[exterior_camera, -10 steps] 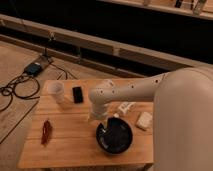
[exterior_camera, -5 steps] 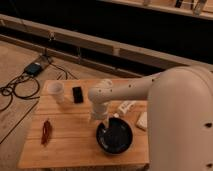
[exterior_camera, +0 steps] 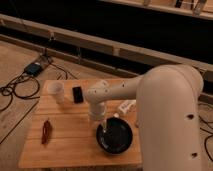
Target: Drag the ceramic bowl in a circle
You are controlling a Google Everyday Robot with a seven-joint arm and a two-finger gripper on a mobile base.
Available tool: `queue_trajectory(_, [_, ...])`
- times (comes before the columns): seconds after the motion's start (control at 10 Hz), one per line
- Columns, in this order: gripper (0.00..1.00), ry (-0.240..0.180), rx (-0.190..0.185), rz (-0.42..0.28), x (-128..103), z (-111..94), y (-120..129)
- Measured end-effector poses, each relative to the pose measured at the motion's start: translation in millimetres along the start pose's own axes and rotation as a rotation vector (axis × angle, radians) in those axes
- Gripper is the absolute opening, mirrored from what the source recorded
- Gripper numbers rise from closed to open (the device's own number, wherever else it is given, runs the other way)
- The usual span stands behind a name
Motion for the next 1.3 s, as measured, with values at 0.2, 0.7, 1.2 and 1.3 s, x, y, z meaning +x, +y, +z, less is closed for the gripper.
queue_trajectory(0.2, [0.21, 0.006, 0.003, 0.025, -2.9, -0.6, -4.2])
queue_trajectory(0.7, [0.00, -0.013, 0.028, -0.003, -16.7, -14.9, -7.8])
queue_trajectory(1.2, [0.00, -0.028, 0.097, -0.188, -56.0, -24.2, 15.6])
queue_trajectory(1.3, [0.00, -0.035, 0.106, -0.230, -66.2, -25.9, 28.4])
